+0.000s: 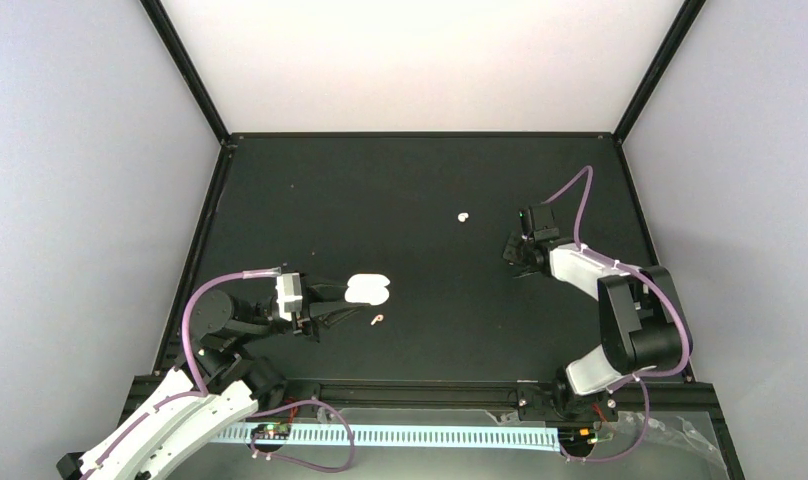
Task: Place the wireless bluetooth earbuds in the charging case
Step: Pick up the earbud from the center of the board.
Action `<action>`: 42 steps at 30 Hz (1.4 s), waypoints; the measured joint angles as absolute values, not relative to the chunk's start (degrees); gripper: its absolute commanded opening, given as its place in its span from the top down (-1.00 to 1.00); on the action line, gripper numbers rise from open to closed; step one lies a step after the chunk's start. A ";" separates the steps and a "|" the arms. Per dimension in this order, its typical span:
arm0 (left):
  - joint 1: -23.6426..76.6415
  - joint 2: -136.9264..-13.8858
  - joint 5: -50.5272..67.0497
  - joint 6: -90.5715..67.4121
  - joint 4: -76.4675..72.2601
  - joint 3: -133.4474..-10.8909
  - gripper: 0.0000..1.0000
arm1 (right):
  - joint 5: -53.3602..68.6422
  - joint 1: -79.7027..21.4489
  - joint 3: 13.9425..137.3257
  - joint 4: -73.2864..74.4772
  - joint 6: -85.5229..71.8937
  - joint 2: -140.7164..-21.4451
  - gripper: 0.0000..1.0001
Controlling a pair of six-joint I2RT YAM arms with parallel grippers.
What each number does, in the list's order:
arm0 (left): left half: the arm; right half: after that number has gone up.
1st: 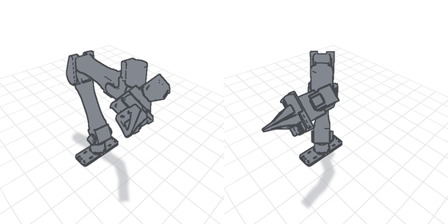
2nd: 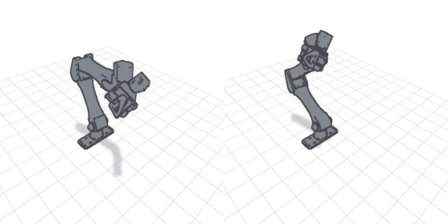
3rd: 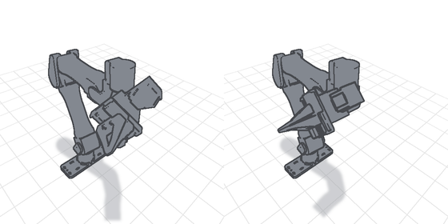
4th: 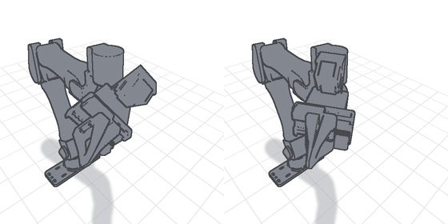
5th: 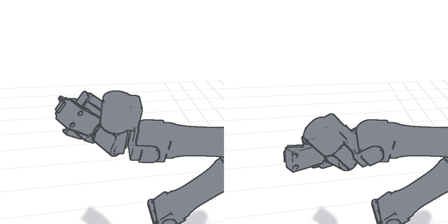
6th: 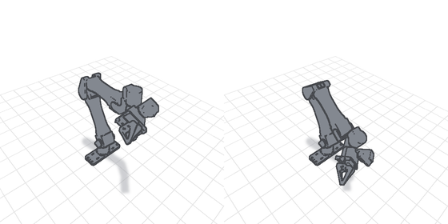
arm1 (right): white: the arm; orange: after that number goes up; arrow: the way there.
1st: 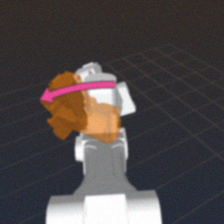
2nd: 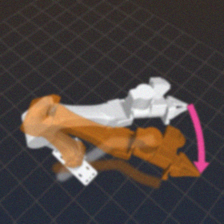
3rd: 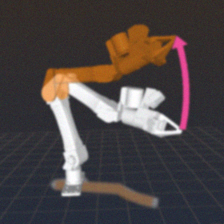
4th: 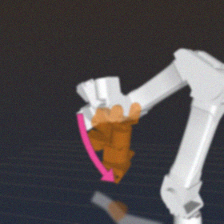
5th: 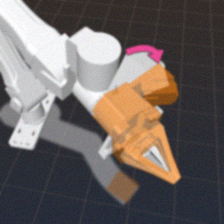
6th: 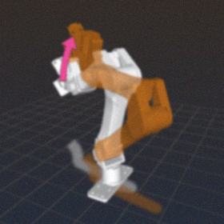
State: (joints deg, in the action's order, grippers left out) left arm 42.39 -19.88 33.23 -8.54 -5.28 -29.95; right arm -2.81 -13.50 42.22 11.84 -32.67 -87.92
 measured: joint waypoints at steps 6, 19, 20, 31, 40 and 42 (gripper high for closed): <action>42.39 -19.90 33.26 -8.56 -5.28 -29.95 0.97 | -2.68 -13.54 42.22 11.90 -31.90 -87.26 0.89; 42.39 -19.94 33.30 -8.56 -5.28 -29.93 0.97 | -7.27 -13.54 45.19 15.22 -30.65 -85.86 0.63; 42.39 -19.99 33.32 -8.56 -5.28 -29.93 0.97 | -7.73 -13.54 46.11 15.57 -30.41 -85.97 0.63; 42.39 -20.01 33.65 -8.56 -5.28 -29.95 0.97 | -9.45 -13.54 49.93 16.80 -28.32 -92.68 0.58; 42.39 -20.01 33.69 -8.56 -5.28 -29.95 0.97 | -8.47 -13.76 49.63 16.84 -27.79 -93.36 0.57; 42.39 -19.99 33.69 -8.56 -5.28 -29.93 0.97 | -8.49 -13.93 49.67 16.64 -27.64 -93.49 0.56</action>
State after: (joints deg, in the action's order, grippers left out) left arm 42.39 -19.99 33.69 -8.56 -5.28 -29.93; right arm -8.49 -13.93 49.67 16.64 -27.64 -93.49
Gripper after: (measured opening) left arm 0.222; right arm 0.215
